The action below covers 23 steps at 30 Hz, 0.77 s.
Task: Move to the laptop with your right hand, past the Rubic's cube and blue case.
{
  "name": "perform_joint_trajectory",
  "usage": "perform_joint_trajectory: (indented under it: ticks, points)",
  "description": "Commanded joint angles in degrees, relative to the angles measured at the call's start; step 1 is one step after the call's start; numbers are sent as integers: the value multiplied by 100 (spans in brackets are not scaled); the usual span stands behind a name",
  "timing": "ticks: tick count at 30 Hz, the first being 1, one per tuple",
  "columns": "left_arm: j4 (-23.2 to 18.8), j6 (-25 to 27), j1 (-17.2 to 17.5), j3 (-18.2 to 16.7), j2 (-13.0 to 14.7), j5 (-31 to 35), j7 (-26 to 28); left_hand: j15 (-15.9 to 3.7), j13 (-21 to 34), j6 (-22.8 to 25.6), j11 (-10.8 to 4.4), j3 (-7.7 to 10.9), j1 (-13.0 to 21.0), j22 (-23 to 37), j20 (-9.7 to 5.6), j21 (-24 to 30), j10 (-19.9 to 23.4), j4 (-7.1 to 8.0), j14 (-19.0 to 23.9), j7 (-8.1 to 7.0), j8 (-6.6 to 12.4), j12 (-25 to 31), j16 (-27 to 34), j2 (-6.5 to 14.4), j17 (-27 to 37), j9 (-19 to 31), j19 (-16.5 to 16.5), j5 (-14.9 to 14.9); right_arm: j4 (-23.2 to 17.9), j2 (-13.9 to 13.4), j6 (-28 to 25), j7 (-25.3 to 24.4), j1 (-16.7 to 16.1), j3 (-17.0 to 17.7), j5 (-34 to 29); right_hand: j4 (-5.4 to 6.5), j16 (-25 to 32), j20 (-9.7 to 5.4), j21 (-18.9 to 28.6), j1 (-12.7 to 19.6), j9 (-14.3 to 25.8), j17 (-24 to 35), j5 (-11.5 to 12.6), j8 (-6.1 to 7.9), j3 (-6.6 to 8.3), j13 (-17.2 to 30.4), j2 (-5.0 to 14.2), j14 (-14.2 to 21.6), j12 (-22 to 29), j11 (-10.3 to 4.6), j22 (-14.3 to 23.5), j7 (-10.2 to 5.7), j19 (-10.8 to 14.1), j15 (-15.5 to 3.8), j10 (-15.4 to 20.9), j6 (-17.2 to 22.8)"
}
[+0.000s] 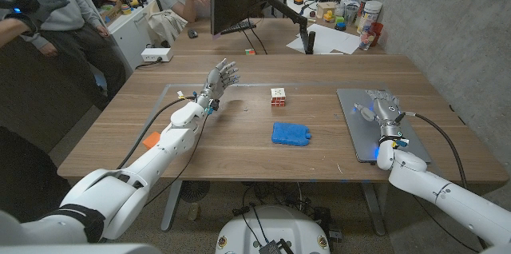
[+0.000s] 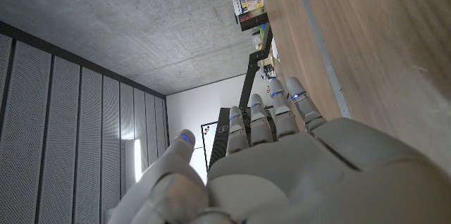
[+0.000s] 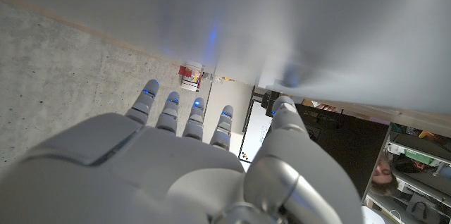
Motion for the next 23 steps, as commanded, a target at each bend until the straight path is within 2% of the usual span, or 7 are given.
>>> perform_joint_trajectory:
  ticks: [1,11,16,23]
  points:
    - [296,-10,-145,39,-90,31,-63,37,28,19,14,30,3,22,48,29,41,-12,-4,-15,41,20,23,89,30,10,-1,19,46,-66,143,-51,78,-68,136,66,32,20,18,-111,28,25,-33,52,-29,15,-17,26,48,29,5,-20,34,3,46,60]
    - [469,-84,-241,35,-148,38,-132,37,28,19,14,30,3,22,48,29,41,-12,-4,-15,41,20,23,89,30,10,-1,19,128,-52,134,-22,185,-142,122,96,44,19,14,-185,32,28,-45,71,-68,14,-24,60,59,26,-2,-21,58,1,88,116]
    - [555,-98,-275,28,-179,23,-171,37,28,19,14,30,3,22,48,29,41,-12,-4,-15,41,20,23,89,30,10,-1,19,88,-72,100,-23,181,-138,129,101,47,18,11,-205,34,26,-47,82,-79,13,-18,74,69,64,-5,-22,71,2,121,153]
    - [737,-156,-350,22,-224,14,-266,37,28,19,14,30,3,22,48,29,41,-12,-4,-15,41,20,23,89,30,10,-1,19,34,-79,30,-12,168,-139,140,102,49,17,8,-221,35,24,-47,91,-87,13,-14,91,72,39,-10,-22,84,-6,140,189]
